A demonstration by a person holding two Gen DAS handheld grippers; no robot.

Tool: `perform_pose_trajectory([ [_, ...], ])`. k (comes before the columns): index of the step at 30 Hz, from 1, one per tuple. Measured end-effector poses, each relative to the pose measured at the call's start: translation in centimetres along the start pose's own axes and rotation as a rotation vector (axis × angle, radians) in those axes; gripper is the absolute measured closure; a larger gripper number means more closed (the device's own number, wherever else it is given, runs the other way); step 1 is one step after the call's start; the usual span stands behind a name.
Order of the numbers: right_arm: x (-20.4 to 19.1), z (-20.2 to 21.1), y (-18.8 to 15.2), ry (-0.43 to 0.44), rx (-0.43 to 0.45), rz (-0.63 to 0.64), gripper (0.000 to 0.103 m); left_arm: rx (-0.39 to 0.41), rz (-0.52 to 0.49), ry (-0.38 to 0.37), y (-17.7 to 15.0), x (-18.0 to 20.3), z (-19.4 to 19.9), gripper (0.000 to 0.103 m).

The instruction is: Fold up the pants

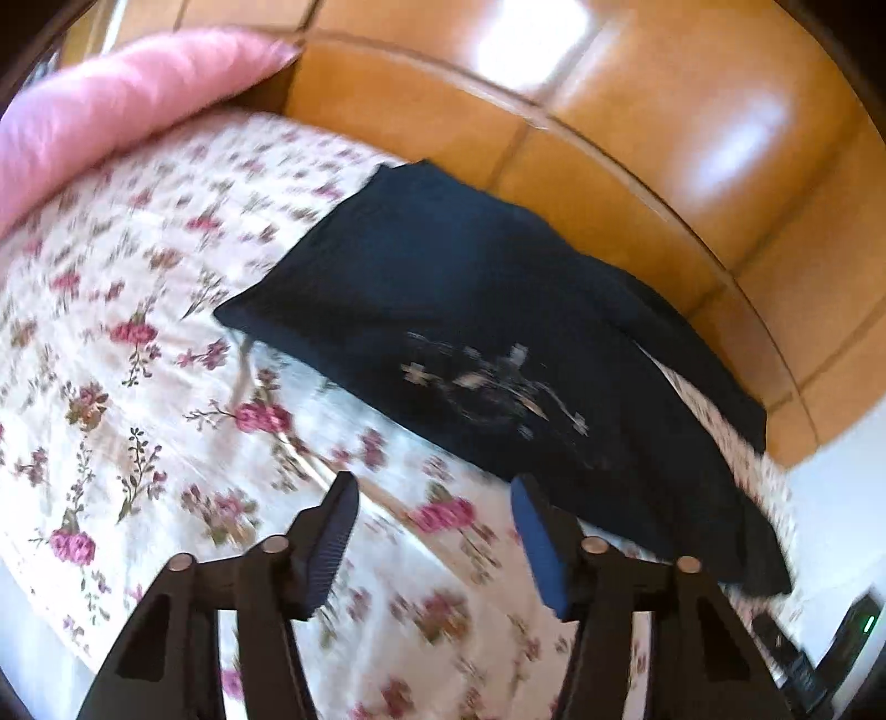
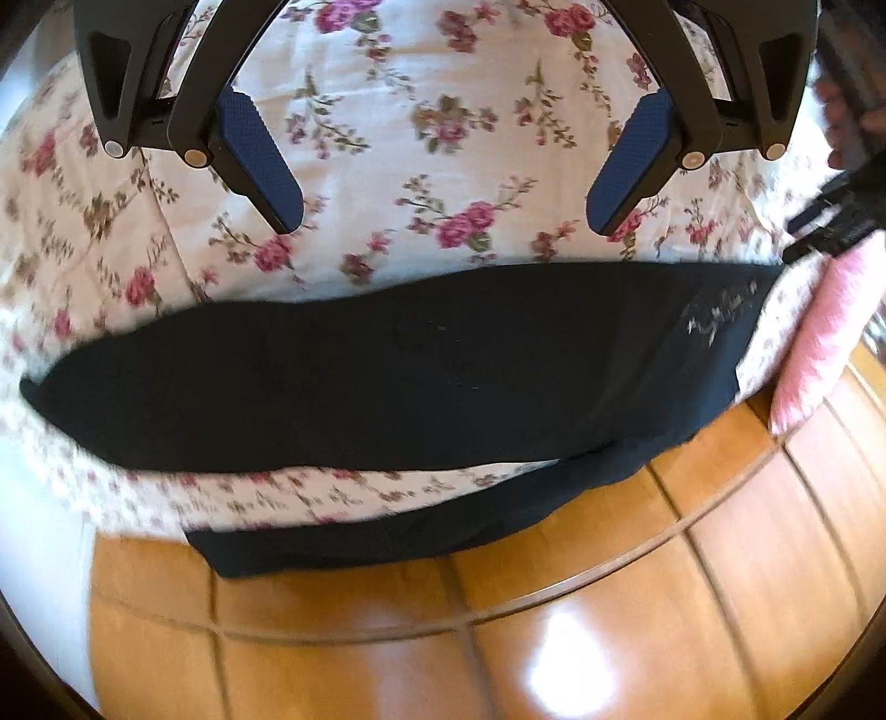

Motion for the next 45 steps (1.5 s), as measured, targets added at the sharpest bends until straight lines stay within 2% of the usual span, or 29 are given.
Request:
perform_pose_trajectory([
  [5, 4.8, 0.6, 0.6, 0.01, 0.003, -0.161, 0.003, -0.025, 0.078, 0.023, 1.3, -2.1, -2.9, 0.049],
  [8, 7.5, 0.8, 0.8, -0.017, 0.015, -0.231, 0.004, -0.029, 0.132, 0.023, 1.9, -2.8, -4.1, 0.049],
  [12, 10.4, 0.4, 1.3, -0.03, 0.027, -0.32, 0.007, -0.013, 0.133, 0.024, 3.0, -2.3, -5.0, 0.05],
  [14, 11.7, 0.0, 1.7, -0.041, 0.035, -0.364, 0.008, -0.015, 0.116, 0.031, 3.4, -2.3, -5.7, 0.06],
  [21, 16.9, -0.3, 3.3, -0.079, 0.106, -0.522, 0.013, -0.015, 0.109, 0.011, 4.6, -2.5, -7.6, 0.078],
  [23, 18.3, -0.5, 3.9, -0.103, 0.121, -0.549, 0.018, -0.008, 0.107, 0.009, 5.0, -2.4, -8.2, 0.086],
  [27, 19.9, -1.6, 5.2, -0.128, 0.136, -0.573, 0.033, 0.014, 0.078, 0.013, 5.6, -2.0, -8.8, 0.093],
  [28, 20.0, -2.0, 5.7, -0.131, 0.133, -0.565, 0.042, 0.023, 0.066, 0.015, 5.8, -1.8, -8.7, 0.094],
  [29, 20.1, -2.5, 6.0, -0.14, 0.124, -0.558, 0.046, 0.029, 0.058, 0.014, 6.0, -1.7, -8.7, 0.095],
  [31, 20.8, -3.5, 6.9, -0.162, 0.108, -0.55, 0.079, 0.043, 0.036, 0.017, 6.3, -1.4, -8.4, 0.096],
  [32, 21.0, -3.5, 7.0, -0.168, 0.104, -0.552, 0.082, 0.051, 0.027, 0.018, 6.5, -1.3, -8.2, 0.096],
  [39, 20.7, -0.3, 6.1, -0.2, 0.117, -0.476, 0.092, 0.097, 0.031, 0.01, 7.3, -1.2, -6.1, 0.096],
  [41, 21.0, 0.8, 5.5, -0.192, 0.12, -0.488, 0.092, 0.109, 0.033, 0.006, 7.2, -1.3, -5.5, 0.096],
  [43, 21.6, 2.0, 4.9, -0.222, 0.126, -0.485, 0.103, 0.123, 0.023, 0.008, 7.1, -1.1, -4.4, 0.096],
  [45, 22.4, 3.1, 4.4, -0.226, 0.129, -0.504, 0.103, 0.128, 0.016, 0.003, 6.9, -1.1, -3.7, 0.096],
])
Point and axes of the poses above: each gripper's, at about its wrist camera, not at the fingertips, and z roughly against the way its jaws point, x to its right, y to its top, the point moved 2 cm from there along -z, roughly the way its jaws point, and after that the axes turned 10 degrees about x, right-handed, at the moved point
